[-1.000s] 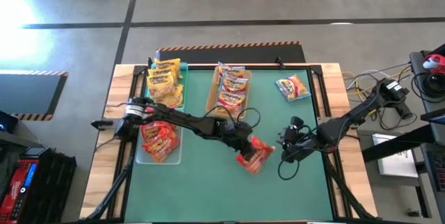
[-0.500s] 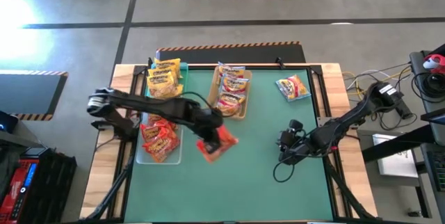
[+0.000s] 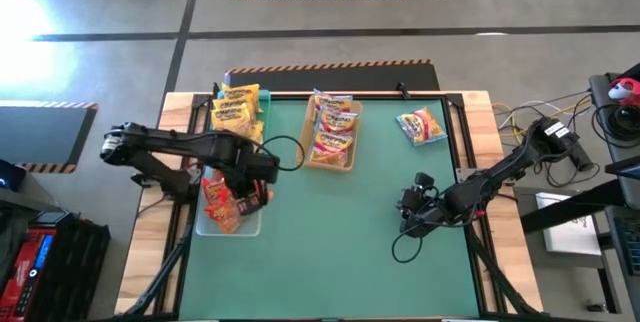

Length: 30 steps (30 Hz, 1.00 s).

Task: Sort Maruchan noodles
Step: Put the orange noodle pack into the white bin

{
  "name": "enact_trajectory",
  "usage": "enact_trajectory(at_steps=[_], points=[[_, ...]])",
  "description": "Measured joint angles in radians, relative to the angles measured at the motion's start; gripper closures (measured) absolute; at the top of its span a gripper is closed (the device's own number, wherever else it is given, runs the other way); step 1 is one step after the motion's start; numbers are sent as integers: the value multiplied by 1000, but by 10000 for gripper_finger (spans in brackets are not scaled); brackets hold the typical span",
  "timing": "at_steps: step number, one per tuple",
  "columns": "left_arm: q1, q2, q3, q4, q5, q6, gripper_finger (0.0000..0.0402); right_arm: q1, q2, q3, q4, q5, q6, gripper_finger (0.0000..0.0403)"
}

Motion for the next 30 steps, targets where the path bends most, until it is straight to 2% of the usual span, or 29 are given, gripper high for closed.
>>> enact_trajectory(at_steps=[7, 16, 25, 30], points=[[-30, -15, -95, -4, 6, -11, 361, 0, 0, 0, 1, 0, 1, 255], [-65, -15, -253, 69, 136, -5, 361, 0, -1, 0, 1, 0, -15, 255], [-67, -15, -339, 241, 138, -4, 361, 0, -1, 0, 1, 0, -26, 255], [-67, -13, -361, 237, 119, -50, 355, 0, -1, 1, 0, 0, -25, 255]])
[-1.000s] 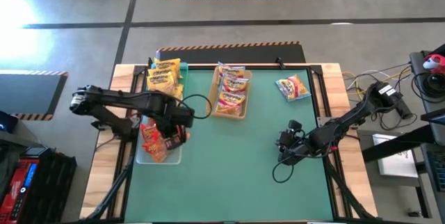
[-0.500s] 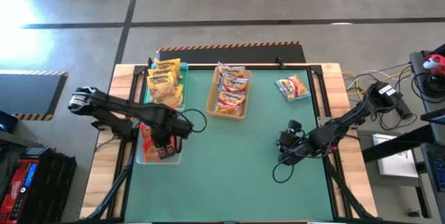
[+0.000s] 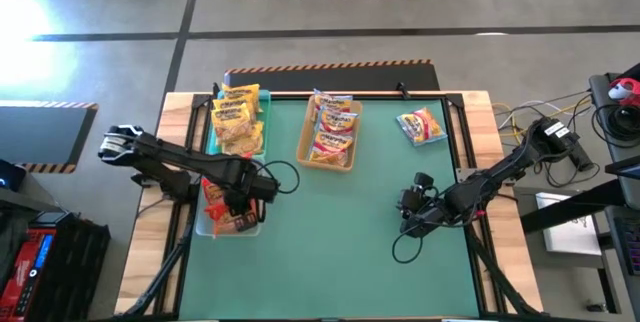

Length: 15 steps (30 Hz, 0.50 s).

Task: Sort Maruchan noodles
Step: Put the orange noodle pack into the white bin

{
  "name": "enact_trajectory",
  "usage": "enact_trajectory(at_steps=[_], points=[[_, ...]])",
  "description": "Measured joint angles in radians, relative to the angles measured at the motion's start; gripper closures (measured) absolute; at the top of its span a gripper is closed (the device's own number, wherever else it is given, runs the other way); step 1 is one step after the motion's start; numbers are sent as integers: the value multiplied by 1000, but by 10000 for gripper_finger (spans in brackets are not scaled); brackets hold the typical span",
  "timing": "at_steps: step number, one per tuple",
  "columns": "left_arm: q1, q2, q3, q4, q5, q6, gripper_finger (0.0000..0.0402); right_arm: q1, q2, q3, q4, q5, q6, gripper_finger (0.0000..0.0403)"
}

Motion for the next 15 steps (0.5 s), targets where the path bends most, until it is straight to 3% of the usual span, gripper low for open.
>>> enact_trajectory(at_steps=[8, 15], points=[[0, 0, 2, -12, 3, -80, 310, 0, 0, 20, -3, 0, -16, 255], [0, 0, 88, -77, 12, -95, 260, -7, 0, 45, -8, 1, -87, 255]])
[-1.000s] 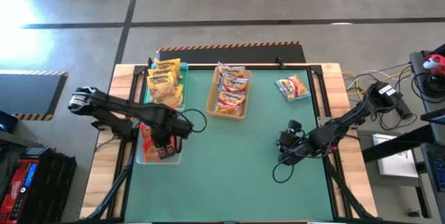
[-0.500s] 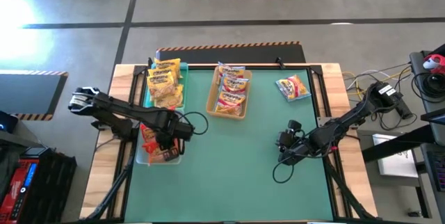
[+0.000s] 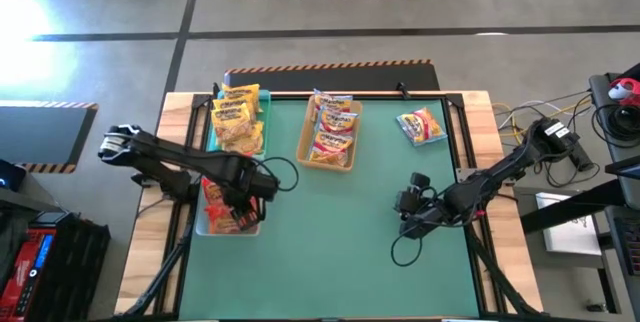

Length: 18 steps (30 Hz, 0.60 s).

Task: Sort Maruchan noodles
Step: Put the orange noodle pack into the white bin, then put the blue noodle pack into the orange bin

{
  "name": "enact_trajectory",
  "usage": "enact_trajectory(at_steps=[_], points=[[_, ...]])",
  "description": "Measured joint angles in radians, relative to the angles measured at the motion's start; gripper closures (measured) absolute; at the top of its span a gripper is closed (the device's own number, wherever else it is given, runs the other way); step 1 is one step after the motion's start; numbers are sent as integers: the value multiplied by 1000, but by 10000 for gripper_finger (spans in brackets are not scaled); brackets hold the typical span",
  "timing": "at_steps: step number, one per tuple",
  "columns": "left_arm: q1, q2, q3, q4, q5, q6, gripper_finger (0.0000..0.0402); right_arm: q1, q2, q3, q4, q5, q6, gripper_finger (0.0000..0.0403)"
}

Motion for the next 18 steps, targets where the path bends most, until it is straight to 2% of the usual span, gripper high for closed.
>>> enact_trajectory(at_steps=[5, 10, 13, 18], points=[[0, 0, 103, -72, -47, -69, 246, -50, 0, -1, -43, 53, -1, 255], [1, 0, 222, -48, -177, -165, 245, -152, 0, 8, -56, 149, -67, 255], [1, 1, 285, -12, -301, -218, 245, -273, 0, 42, -57, 164, -171, 255], [2, 1, 360, 44, -505, -374, 245, -538, 0, 91, -127, 116, -201, 255]])
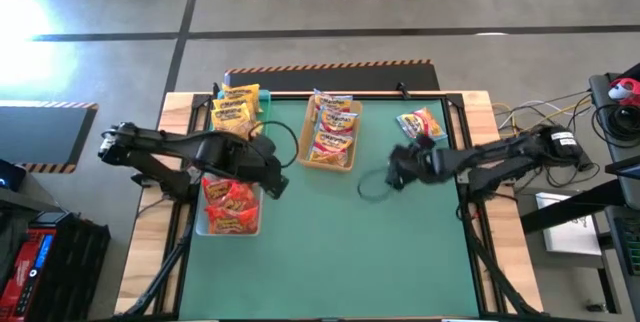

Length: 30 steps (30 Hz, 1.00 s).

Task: Sort Maruchan noodles
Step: Put the blue noodle pack into the orange bin

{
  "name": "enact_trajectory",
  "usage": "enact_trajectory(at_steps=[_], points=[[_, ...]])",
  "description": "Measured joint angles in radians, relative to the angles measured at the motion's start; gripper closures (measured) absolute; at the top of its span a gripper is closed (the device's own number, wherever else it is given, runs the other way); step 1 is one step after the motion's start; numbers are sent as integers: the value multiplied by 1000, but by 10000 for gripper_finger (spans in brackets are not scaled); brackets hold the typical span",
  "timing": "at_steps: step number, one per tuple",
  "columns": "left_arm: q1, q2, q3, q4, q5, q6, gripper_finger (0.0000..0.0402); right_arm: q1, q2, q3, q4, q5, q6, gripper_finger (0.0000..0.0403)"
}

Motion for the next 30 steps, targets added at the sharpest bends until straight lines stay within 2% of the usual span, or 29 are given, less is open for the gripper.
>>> enact_trajectory(at_steps=[5, 9, 16, 21, 25, 30], points=[[-2, 0, 15, 123, -73, -9, 251, -284, 0, 10, -26, -174, -69, 255], [-1, 0, -7, 248, -101, 33, 257, -432, 0, 59, -24, -288, -111, 255], [-2, 24, -22, 301, -151, 42, 263, -573, 0, 175, -39, -231, -372, 255], [-1, 58, -23, 299, -151, 60, 263, -673, 0, 242, -173, -230, -539, 256], [10, 77, -23, 298, -151, 119, 263, -745, 1, 270, -254, -242, -566, 256], [38, 85, -23, 295, -181, 190, 263, -798, 18, 242, -284, -302, -514, 256]])
